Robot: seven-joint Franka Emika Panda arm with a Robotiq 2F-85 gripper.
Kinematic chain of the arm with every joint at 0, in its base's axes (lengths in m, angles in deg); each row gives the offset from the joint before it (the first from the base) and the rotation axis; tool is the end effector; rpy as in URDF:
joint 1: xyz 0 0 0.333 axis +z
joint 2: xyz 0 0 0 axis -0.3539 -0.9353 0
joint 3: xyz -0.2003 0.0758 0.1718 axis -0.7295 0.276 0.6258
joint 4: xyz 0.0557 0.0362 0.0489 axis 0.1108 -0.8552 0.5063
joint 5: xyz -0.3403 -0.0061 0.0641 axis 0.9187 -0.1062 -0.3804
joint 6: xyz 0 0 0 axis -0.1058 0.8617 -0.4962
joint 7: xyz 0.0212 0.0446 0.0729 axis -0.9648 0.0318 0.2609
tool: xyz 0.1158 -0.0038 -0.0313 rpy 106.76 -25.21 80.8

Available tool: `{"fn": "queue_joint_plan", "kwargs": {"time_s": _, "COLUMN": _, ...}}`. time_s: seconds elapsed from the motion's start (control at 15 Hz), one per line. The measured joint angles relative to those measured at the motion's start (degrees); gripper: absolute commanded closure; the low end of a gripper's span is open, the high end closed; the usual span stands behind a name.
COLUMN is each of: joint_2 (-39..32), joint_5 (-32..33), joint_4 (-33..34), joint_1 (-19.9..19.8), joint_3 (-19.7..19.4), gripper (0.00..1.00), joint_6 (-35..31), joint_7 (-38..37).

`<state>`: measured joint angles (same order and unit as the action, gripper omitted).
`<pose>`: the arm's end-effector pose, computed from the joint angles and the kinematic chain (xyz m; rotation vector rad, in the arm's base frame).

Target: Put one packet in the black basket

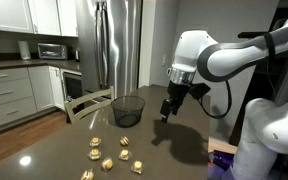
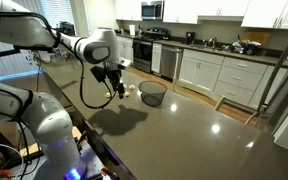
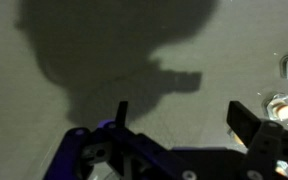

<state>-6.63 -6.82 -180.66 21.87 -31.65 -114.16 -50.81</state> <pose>0.3029 0.0532 0.4038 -3.1048 0.3561 -0.1857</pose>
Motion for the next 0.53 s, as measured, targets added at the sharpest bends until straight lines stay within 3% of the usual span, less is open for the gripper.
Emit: {"fn": "queue_joint_plan", "kwargs": {"time_s": 0.53, "joint_2": -0.4, "joint_5": 0.0, "joint_4": -1.2, "joint_1": 0.0, "joint_3": 0.0, "gripper": 0.0, "joint_6": 0.1, "joint_7": 0.0}}
